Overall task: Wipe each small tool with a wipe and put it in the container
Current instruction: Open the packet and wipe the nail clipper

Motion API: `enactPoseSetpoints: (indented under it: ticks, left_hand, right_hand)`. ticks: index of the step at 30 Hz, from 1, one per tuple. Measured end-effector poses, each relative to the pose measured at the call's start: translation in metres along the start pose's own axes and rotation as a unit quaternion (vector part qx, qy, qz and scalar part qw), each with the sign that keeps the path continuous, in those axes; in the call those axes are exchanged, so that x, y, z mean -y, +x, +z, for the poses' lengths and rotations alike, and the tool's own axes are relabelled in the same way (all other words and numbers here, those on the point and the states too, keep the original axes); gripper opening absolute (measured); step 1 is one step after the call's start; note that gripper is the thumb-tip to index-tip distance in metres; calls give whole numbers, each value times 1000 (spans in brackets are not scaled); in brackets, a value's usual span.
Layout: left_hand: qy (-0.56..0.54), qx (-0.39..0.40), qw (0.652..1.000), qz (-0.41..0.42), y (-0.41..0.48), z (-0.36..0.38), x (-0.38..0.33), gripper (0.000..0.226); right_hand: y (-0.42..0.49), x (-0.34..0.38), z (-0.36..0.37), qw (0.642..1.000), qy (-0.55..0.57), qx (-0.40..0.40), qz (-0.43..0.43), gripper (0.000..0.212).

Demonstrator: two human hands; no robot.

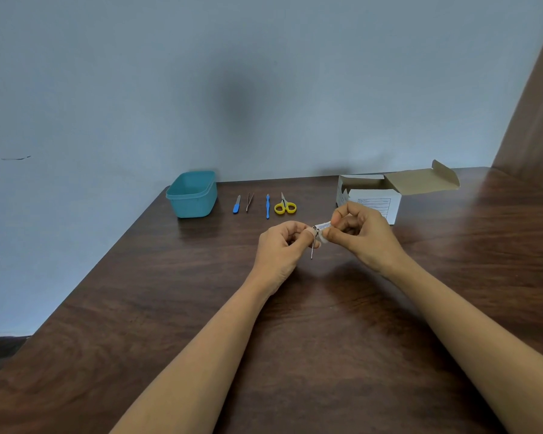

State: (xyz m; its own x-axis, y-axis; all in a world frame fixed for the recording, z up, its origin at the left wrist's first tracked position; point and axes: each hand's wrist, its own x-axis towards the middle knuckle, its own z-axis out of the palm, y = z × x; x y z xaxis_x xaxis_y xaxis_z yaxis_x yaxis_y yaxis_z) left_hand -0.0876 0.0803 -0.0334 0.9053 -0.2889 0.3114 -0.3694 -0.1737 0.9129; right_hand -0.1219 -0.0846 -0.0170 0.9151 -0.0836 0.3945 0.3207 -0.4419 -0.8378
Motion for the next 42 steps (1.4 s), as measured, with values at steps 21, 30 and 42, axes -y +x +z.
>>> enactPoseSetpoints:
  ticks: [21, 30, 42]
  left_hand:
    - [20, -71, 996, -41, 3, 4, -4, 22]
    - [-220, -39, 968, -119, 3, 0, -10, 23]
    - [-343, -41, 923, -167, 11, -8, -4, 18]
  right_hand:
    - [-1, 1, 13, 944, -242, -143, -175, 29]
    - [-2, 5, 26, 753, -420, -221, -456, 30]
    - [-8, 13, 34, 747, -418, -183, -484, 33]
